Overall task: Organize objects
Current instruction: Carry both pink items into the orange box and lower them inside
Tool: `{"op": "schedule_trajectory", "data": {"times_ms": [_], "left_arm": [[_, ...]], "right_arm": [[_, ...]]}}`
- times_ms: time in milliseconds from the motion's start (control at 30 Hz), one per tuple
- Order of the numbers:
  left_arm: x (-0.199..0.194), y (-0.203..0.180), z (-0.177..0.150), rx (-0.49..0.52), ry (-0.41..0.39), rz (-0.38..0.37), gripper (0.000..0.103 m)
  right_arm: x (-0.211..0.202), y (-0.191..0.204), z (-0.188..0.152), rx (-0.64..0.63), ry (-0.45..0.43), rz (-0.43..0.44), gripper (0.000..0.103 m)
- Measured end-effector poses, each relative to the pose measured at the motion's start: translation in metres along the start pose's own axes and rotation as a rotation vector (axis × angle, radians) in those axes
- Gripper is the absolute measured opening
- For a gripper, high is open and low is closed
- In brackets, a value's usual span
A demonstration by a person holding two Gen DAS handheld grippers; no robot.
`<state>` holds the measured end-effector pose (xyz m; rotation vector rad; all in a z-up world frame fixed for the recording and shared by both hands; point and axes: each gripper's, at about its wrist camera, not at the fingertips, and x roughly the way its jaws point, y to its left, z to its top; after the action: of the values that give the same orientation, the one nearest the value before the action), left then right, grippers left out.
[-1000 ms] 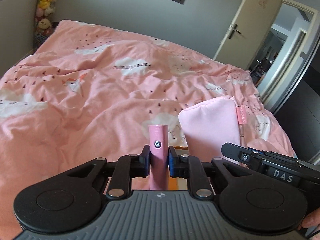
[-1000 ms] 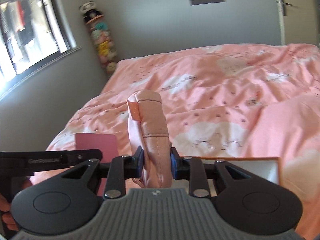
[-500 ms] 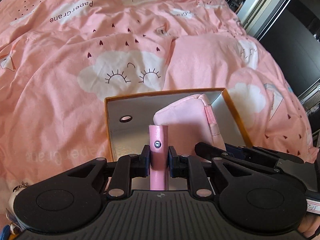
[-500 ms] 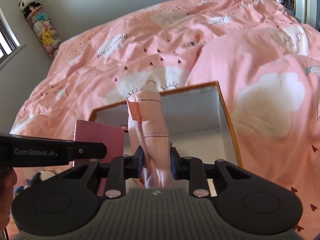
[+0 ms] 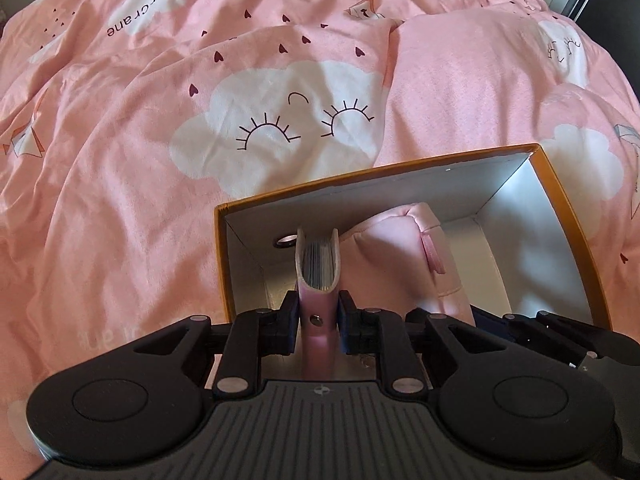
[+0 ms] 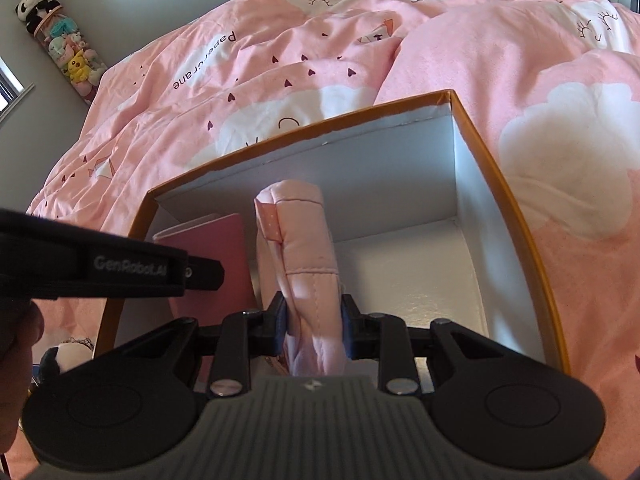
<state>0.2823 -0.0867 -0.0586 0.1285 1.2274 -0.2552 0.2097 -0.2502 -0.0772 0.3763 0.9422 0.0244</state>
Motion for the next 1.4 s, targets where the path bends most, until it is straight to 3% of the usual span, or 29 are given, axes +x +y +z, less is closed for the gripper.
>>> {"op": "schedule_trajectory", "data": {"times_ms": [167,300,467,567,700,833,1000,1100,1400], "left_arm": [[0.006,-0.002,0.005,0.002,0.016,0.010,0.031],[0.006,-0.003,0.005,0.009,-0.001,0.037,0.032],[-0.002,-0.001,0.003,0.028,-0.050,0.067,0.043],[-0.007,0.002,0.000,0.041,-0.080,0.055,0.041],[-0.013,0.003,-0.007,0.064,-0.123,0.053,0.027],[-0.009,0.008,-0.006,0.062,-0.129,0.038,0.023],[-0.008,0.007,-0.004,0.055,-0.117,0.025,0.021],[-0.007,0.006,-0.004,0.049,-0.115,0.017,0.021],[-0.004,0.012,0.001,0.008,-0.083,-0.002,0.023]], "right_arm": [[0.001,0.003,0.000,-0.001,0.001,0.031,0.032],[-0.003,0.008,0.000,-0.018,-0.008,0.076,0.034],[-0.002,0.011,-0.001,-0.033,0.004,0.100,0.033],[0.000,0.013,-0.001,-0.042,0.005,0.096,0.030],[-0.002,0.019,-0.004,-0.071,-0.003,0.091,0.026],[-0.013,0.026,-0.006,-0.106,-0.062,0.030,0.022],[-0.045,0.041,-0.014,-0.250,-0.196,-0.146,0.021],[-0.044,0.051,-0.020,-0.342,-0.213,-0.218,0.021],[-0.005,0.046,-0.017,-0.234,-0.074,-0.044,0.021]]}}
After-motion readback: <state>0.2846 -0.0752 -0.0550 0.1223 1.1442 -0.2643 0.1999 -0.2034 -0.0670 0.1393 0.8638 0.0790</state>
